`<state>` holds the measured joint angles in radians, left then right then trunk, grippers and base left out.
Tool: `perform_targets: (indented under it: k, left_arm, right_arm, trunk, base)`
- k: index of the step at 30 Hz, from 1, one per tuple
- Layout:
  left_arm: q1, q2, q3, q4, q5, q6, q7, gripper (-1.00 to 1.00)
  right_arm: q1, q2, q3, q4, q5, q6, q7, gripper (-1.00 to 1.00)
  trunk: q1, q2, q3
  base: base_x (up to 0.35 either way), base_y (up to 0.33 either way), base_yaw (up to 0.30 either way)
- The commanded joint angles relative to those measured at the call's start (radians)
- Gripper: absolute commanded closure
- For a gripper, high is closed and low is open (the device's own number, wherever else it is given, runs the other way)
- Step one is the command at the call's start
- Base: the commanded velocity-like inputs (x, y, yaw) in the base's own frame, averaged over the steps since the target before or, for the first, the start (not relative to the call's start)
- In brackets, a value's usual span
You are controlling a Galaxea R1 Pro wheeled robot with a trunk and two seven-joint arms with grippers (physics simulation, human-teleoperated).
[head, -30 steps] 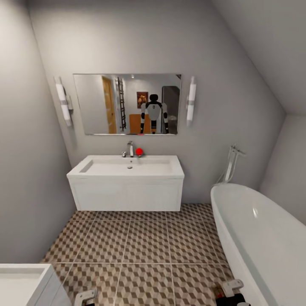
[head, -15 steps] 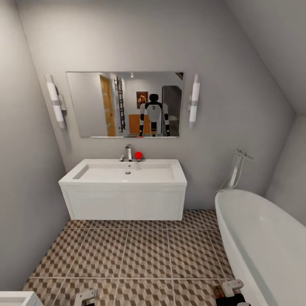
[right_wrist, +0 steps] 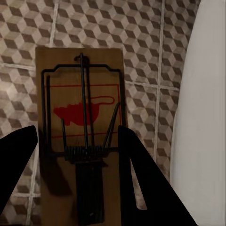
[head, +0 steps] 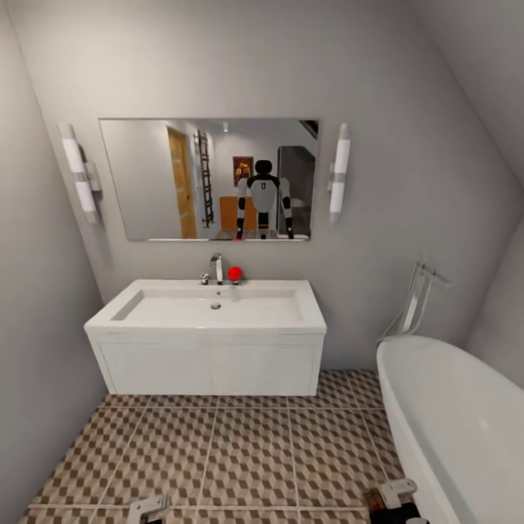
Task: Take the four mousetraps from the cabinet in the bathroom and place them on the bathroom floor. Make sure all four end up on the same floor surface, and ensure that at least two of them are either under or directly next to the same bathroom sink.
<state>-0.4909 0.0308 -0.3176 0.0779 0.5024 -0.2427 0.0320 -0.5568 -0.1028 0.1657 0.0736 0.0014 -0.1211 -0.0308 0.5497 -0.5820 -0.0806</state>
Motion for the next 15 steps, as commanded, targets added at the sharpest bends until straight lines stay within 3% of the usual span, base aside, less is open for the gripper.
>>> perform_targets:
  k: [1,15]
  left_arm:
    - [0.0,0.0,0.0,0.0,-0.004,0.0,0.003,1.0]
    - [0.0,0.001,0.0,0.0,-0.004,0.0,0.002,1.0]
  right_arm:
    - [0.0,0.0,0.0,0.0,0.0,0.0,0.0,1.0]
    - [0.0,0.0,0.0,0.0,0.0,0.001,0.0,1.0]
  trunk:
    - [0.0,0.0,0.0]
    - [0.0,0.0,0.0]
  base:
    - [0.331,0.0,0.0]
    - [0.331,0.01,0.0]
